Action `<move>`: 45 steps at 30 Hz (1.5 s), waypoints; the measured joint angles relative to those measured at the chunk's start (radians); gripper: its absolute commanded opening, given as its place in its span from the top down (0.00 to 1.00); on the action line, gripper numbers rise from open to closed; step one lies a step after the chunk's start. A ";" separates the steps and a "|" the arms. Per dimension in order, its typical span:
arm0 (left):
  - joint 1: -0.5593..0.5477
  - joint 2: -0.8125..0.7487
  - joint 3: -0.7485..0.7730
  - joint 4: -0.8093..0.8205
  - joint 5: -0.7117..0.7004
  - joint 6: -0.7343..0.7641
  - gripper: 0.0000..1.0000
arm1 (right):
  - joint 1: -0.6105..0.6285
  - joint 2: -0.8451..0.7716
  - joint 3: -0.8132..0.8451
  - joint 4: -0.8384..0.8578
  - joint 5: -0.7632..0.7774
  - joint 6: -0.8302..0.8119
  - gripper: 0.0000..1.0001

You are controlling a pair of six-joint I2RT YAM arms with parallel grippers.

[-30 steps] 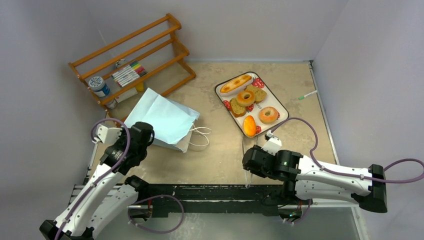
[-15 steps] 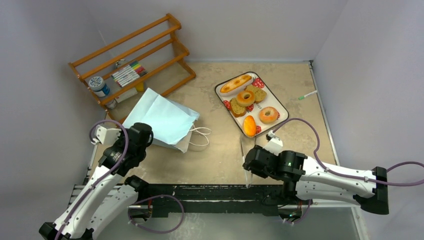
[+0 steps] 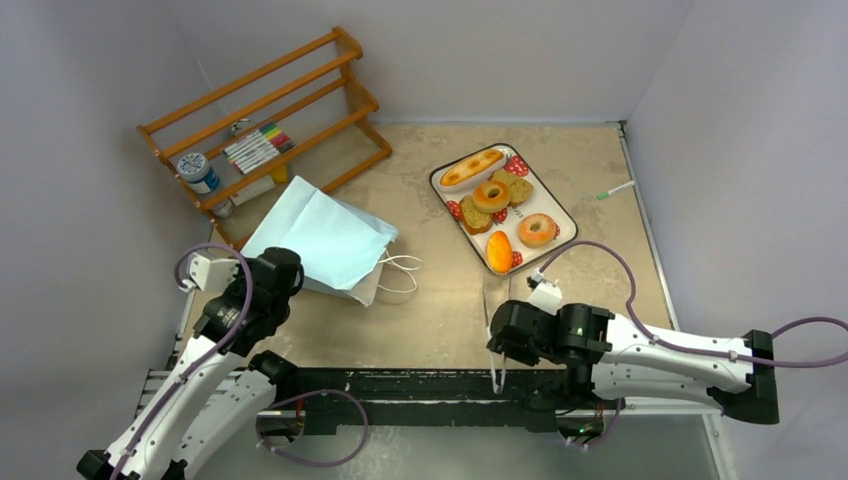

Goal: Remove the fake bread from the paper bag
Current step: Place the clamp at the center of the board.

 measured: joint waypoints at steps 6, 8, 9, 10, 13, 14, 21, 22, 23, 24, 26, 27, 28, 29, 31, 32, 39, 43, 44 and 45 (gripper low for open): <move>0.000 -0.030 0.000 -0.011 -0.005 -0.001 1.00 | 0.045 0.046 0.007 0.012 -0.039 -0.014 0.71; 0.000 -0.040 0.000 -0.021 -0.008 -0.003 1.00 | 0.065 0.077 0.011 0.033 -0.057 -0.024 0.78; 0.000 -0.045 0.000 -0.026 -0.010 -0.004 1.00 | 0.075 0.090 0.011 0.047 -0.064 -0.031 0.80; 0.000 -0.050 0.000 -0.029 -0.012 -0.004 1.00 | 0.084 0.105 0.011 0.062 -0.071 -0.039 0.83; 0.000 -0.062 0.000 -0.043 -0.016 -0.010 1.00 | 0.101 0.153 0.016 0.116 -0.092 -0.073 0.89; 0.000 -0.065 0.000 -0.048 -0.018 -0.010 1.00 | 0.105 0.168 0.020 0.131 -0.097 -0.086 0.91; 0.000 -0.067 0.027 -0.075 -0.030 -0.011 1.00 | 0.102 0.240 0.040 0.238 -0.105 -0.170 0.95; 0.000 -0.067 0.032 -0.078 -0.032 -0.011 1.00 | 0.095 0.250 0.040 0.255 -0.104 -0.190 0.95; 0.000 -0.067 0.038 -0.081 -0.034 -0.011 1.00 | 0.076 0.263 0.040 0.282 -0.108 -0.220 0.95; 0.000 -0.067 0.043 -0.085 -0.036 -0.011 1.00 | 0.058 0.273 0.040 0.303 -0.108 -0.244 0.95; 0.000 -0.068 0.053 -0.095 -0.038 -0.011 1.00 | -0.010 0.312 0.039 0.385 -0.108 -0.332 0.95; 0.000 -0.069 0.058 -0.103 -0.039 -0.012 1.00 | -0.040 0.319 0.039 0.397 -0.107 -0.342 0.95; 0.000 -0.070 0.062 -0.109 -0.039 -0.017 1.00 | -0.069 0.333 0.039 0.424 -0.108 -0.378 0.95; 0.000 -0.072 0.067 -0.116 -0.039 -0.019 1.00 | -0.107 0.355 0.039 0.459 -0.108 -0.424 0.95; 0.000 -0.078 0.074 -0.128 -0.040 -0.028 1.00 | -0.171 0.418 0.040 0.540 -0.111 -0.510 0.94; 0.000 -0.082 0.076 -0.133 -0.041 -0.034 1.00 | -0.200 0.455 0.042 0.581 -0.113 -0.551 0.93; 0.000 -0.118 0.077 -0.168 -0.037 -0.116 1.00 | -0.348 0.674 0.070 0.824 -0.172 -0.739 0.51; 0.000 -0.142 0.077 -0.182 -0.036 -0.173 1.00 | -0.377 0.703 0.102 0.885 -0.185 -0.793 0.44; 0.000 -0.144 0.077 -0.183 -0.036 -0.178 1.00 | -0.378 0.703 0.109 0.886 -0.186 -0.802 0.43; 0.000 -0.150 0.077 -0.187 -0.035 -0.194 1.00 | -0.378 0.702 0.121 0.885 -0.187 -0.813 0.42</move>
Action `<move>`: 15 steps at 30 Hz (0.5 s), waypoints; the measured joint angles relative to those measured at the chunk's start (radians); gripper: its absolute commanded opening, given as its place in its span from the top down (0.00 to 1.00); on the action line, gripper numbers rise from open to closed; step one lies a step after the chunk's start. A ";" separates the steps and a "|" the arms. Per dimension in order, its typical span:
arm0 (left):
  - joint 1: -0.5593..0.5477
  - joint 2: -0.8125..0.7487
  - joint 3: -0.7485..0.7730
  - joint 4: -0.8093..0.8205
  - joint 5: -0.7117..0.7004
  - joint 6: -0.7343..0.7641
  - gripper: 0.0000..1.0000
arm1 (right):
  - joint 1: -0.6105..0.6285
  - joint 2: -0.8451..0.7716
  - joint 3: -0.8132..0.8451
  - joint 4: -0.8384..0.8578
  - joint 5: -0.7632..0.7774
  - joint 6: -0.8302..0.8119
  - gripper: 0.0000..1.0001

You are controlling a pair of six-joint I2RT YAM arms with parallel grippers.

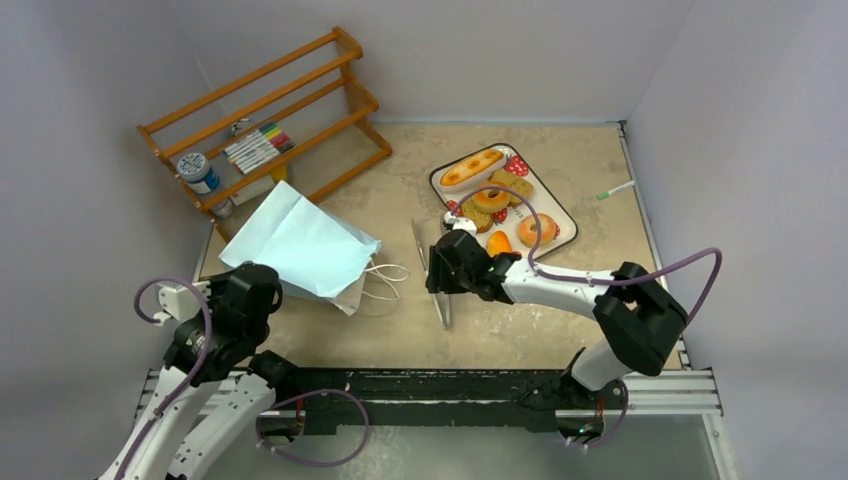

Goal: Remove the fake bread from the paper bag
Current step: Place the clamp at the center of the board, then adjust the paper bag at the center of the board.

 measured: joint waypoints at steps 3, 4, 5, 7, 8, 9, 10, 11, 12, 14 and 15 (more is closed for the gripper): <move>0.000 -0.026 -0.003 -0.010 0.004 -0.053 1.00 | 0.000 -0.013 0.032 0.000 0.000 -0.022 0.40; 0.000 -0.040 -0.008 -0.011 0.007 -0.076 1.00 | 0.000 -0.026 0.037 0.000 0.001 -0.027 0.39; 0.000 -0.054 -0.016 -0.013 0.010 -0.097 1.00 | 0.000 -0.044 0.038 -0.002 0.002 -0.031 0.39; 0.000 -0.079 -0.037 -0.013 0.021 -0.147 1.00 | 0.000 -0.090 0.038 -0.011 0.006 -0.037 0.38; 0.000 -0.086 -0.047 -0.014 0.026 -0.164 1.00 | 0.000 -0.109 0.039 -0.016 0.008 -0.038 0.38; 0.000 -0.093 -0.057 -0.013 0.032 -0.182 1.00 | 0.000 -0.134 0.039 -0.018 0.009 -0.040 0.38; 0.000 -0.100 -0.068 -0.013 0.038 -0.199 1.00 | 0.000 -0.156 0.040 -0.019 0.010 -0.043 0.38; 0.000 -0.105 -0.077 -0.012 0.044 -0.215 1.00 | 0.000 -0.177 0.042 -0.022 0.012 -0.046 0.38; 0.000 -0.109 -0.083 -0.010 0.048 -0.225 1.00 | 0.000 -0.196 0.045 -0.025 0.013 -0.048 0.38; 0.000 -0.113 -0.089 -0.002 0.051 -0.240 1.00 | 0.000 -0.227 0.045 -0.026 0.006 -0.047 0.38; 0.000 -0.113 -0.089 0.008 0.051 -0.247 1.00 | 0.000 -0.244 0.045 -0.030 -0.001 -0.043 0.38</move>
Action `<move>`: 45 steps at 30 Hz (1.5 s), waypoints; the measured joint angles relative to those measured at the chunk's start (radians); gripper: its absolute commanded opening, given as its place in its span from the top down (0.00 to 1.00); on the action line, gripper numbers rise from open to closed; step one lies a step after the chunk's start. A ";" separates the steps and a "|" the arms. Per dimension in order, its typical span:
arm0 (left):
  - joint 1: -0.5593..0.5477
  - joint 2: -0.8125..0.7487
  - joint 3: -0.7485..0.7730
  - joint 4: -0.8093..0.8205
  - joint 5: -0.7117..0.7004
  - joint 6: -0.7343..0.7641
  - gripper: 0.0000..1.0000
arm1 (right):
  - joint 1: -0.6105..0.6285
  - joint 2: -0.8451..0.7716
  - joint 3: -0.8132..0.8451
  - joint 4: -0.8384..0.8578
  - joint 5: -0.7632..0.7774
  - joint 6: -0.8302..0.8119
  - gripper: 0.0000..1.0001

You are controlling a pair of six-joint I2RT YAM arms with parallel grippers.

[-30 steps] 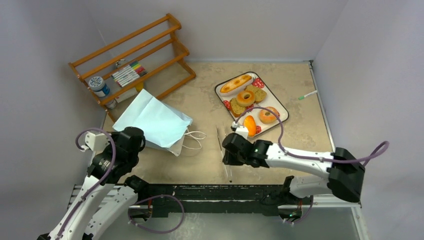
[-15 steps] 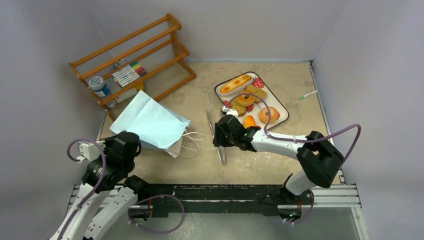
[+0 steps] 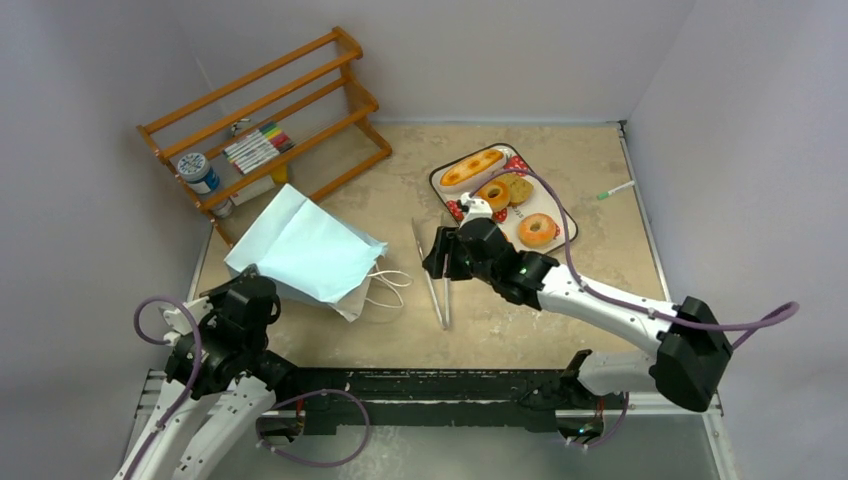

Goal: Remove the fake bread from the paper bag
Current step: Adjust the paper bag at the center of the board.

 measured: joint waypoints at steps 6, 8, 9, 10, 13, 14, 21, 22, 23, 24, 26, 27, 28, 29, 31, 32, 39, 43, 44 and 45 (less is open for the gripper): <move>0.000 0.010 0.000 0.056 0.000 -0.015 1.00 | 0.000 -0.098 -0.040 -0.006 -0.039 0.060 0.39; 0.000 0.010 -0.002 0.074 -0.001 -0.016 1.00 | 0.000 -0.151 -0.068 -0.016 -0.057 0.086 0.40; 0.000 0.010 -0.007 0.089 -0.002 -0.019 1.00 | 0.001 -0.181 -0.081 -0.021 -0.065 0.097 0.40; 0.000 0.008 -0.017 0.106 -0.002 -0.021 1.00 | 0.001 -0.210 -0.092 -0.026 -0.080 0.107 0.40; 0.000 0.001 -0.053 0.151 0.001 -0.023 1.00 | 0.001 -0.255 -0.107 -0.021 -0.119 0.137 0.40; 0.000 -0.001 -0.064 0.163 0.001 -0.023 1.00 | 0.001 -0.256 -0.111 -0.012 -0.139 0.148 0.40; 0.000 -0.001 -0.094 0.243 0.007 -0.023 1.00 | 0.008 -0.161 -0.132 0.043 -0.249 0.204 0.41; 0.000 -0.001 -0.098 0.257 0.008 -0.023 1.00 | 0.010 -0.148 -0.133 0.051 -0.264 0.212 0.41; 0.000 -0.001 -0.101 0.270 0.008 -0.023 1.00 | 0.011 -0.137 -0.137 0.066 -0.278 0.222 0.41; 0.000 -0.001 -0.103 0.284 0.008 -0.024 1.00 | 0.012 -0.132 -0.142 0.081 -0.290 0.230 0.41; 0.000 0.001 -0.110 0.317 0.010 -0.023 1.00 | 0.012 -0.128 -0.154 0.109 -0.311 0.247 0.41; 0.000 0.006 -0.114 0.336 0.012 -0.024 1.00 | 0.012 -0.127 -0.162 0.126 -0.320 0.256 0.41; 0.000 0.015 -0.114 0.353 0.016 -0.024 1.00 | 0.012 -0.124 -0.165 0.140 -0.327 0.263 0.41; 0.000 0.025 -0.114 0.374 0.019 -0.024 1.00 | 0.012 -0.116 -0.169 0.160 -0.341 0.276 0.41; 0.000 0.048 -0.114 0.410 0.024 -0.025 1.00 | 0.012 -0.101 -0.171 0.196 -0.354 0.291 0.41; 0.000 0.064 -0.114 0.432 0.031 -0.026 1.00 | 0.012 -0.088 -0.171 0.219 -0.366 0.301 0.41; 0.000 0.129 -0.114 0.535 0.060 -0.028 1.00 | 0.014 0.024 -0.161 0.319 -0.402 0.369 0.41; 0.000 0.144 -0.114 0.570 0.070 -0.030 1.00 | 0.014 0.056 -0.136 0.357 -0.403 0.412 0.40; 0.000 0.145 -0.114 0.576 0.073 -0.030 1.00 | 0.014 0.058 -0.132 0.370 -0.403 0.425 0.40; 0.000 0.145 -0.114 0.580 0.077 -0.030 1.00 | 0.014 0.059 -0.127 0.381 -0.404 0.439 0.40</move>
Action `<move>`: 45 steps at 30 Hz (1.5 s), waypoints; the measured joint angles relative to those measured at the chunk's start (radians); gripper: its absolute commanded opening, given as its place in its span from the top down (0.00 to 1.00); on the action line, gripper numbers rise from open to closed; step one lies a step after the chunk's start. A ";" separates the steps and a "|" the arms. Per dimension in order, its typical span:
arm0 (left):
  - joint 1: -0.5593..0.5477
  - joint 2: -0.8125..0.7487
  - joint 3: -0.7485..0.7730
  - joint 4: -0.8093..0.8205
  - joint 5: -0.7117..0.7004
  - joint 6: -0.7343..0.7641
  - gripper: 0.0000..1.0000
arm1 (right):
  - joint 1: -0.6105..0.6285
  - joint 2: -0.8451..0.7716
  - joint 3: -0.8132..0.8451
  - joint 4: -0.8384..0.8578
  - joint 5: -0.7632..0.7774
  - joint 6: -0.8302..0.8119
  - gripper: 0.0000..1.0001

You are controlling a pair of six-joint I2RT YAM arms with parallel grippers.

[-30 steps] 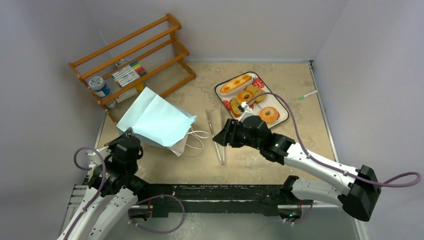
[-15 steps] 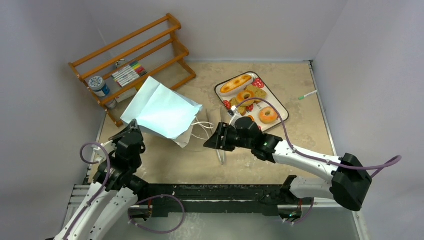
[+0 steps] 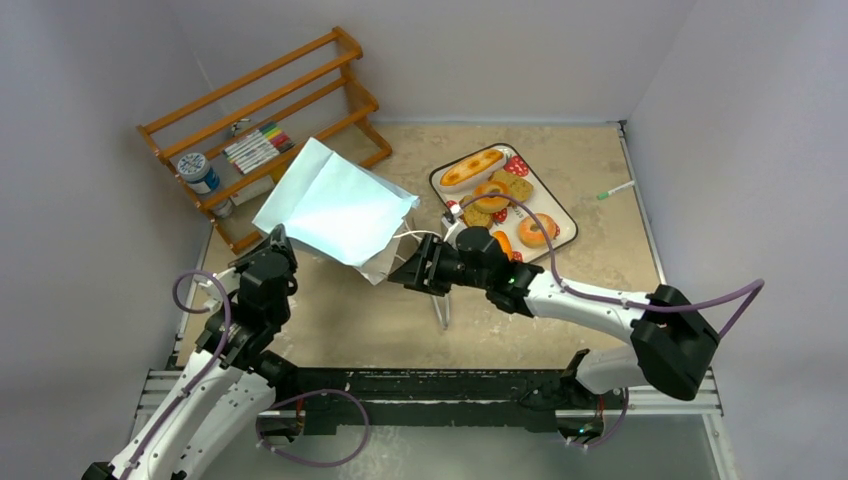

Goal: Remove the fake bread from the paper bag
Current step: Adjust the paper bag at the center of the board.

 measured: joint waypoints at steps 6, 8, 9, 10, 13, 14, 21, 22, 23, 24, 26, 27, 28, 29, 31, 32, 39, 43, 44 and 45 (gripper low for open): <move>0.000 0.000 0.000 0.025 0.012 0.000 1.00 | 0.000 0.034 0.056 0.038 0.000 0.045 0.40; 0.000 0.001 0.000 0.032 0.016 0.000 1.00 | 0.000 0.061 0.081 0.052 0.002 0.050 0.40; 0.000 0.002 0.000 0.035 0.019 0.000 1.00 | 0.000 0.073 0.089 0.058 0.002 0.051 0.40; 0.000 0.003 0.000 0.038 0.022 0.000 1.00 | 0.000 0.079 0.092 0.060 0.003 0.053 0.40; 0.000 0.004 0.000 0.042 0.027 0.000 1.00 | 0.000 0.086 0.092 0.057 0.012 0.058 0.40; 0.000 0.004 0.000 0.043 0.027 0.000 1.00 | 0.000 0.086 0.092 0.056 0.013 0.059 0.40; 0.000 0.000 0.000 0.045 0.029 0.000 1.00 | 0.000 0.084 0.101 0.050 0.039 0.066 0.40; 0.000 0.000 0.000 0.045 0.029 0.000 1.00 | 0.000 0.084 0.101 0.050 0.039 0.068 0.40; 0.000 0.000 0.000 0.045 0.030 0.000 1.00 | 0.000 0.084 0.101 0.051 0.039 0.070 0.40; 0.000 0.000 0.000 0.046 0.030 0.000 1.00 | 0.002 0.084 0.101 0.051 0.039 0.072 0.40; 0.000 0.000 0.000 0.050 0.030 0.000 1.00 | 0.004 0.084 0.101 0.051 0.039 0.076 0.40; 0.000 0.001 0.000 0.051 0.030 0.000 1.00 | 0.005 0.084 0.101 0.051 0.039 0.077 0.40; 0.000 0.001 0.000 0.052 0.030 0.000 1.00 | 0.005 0.084 0.101 0.052 0.039 0.080 0.40; 0.000 0.001 0.000 0.052 0.030 0.000 1.00 | 0.006 0.084 0.101 0.052 0.039 0.082 0.40; 0.000 0.001 0.000 0.052 0.030 0.000 1.00 | 0.009 0.086 0.101 0.054 0.039 0.085 0.40; 0.000 0.001 0.000 0.052 0.030 0.000 1.00 | 0.010 0.087 0.101 0.055 0.039 0.086 0.40; 0.000 0.008 0.000 0.056 0.032 0.000 1.00 | 0.016 0.092 0.101 0.061 0.038 0.099 0.40; 0.000 0.010 0.000 0.066 0.034 0.000 1.00 | 0.018 0.105 0.090 0.077 0.037 0.116 0.40; 0.000 0.011 0.000 0.072 0.036 0.000 1.00 | 0.018 0.112 0.089 0.082 0.036 0.120 0.40; 0.000 0.013 0.000 0.077 0.037 0.000 1.00 | 0.018 0.120 0.089 0.087 0.034 0.123 0.40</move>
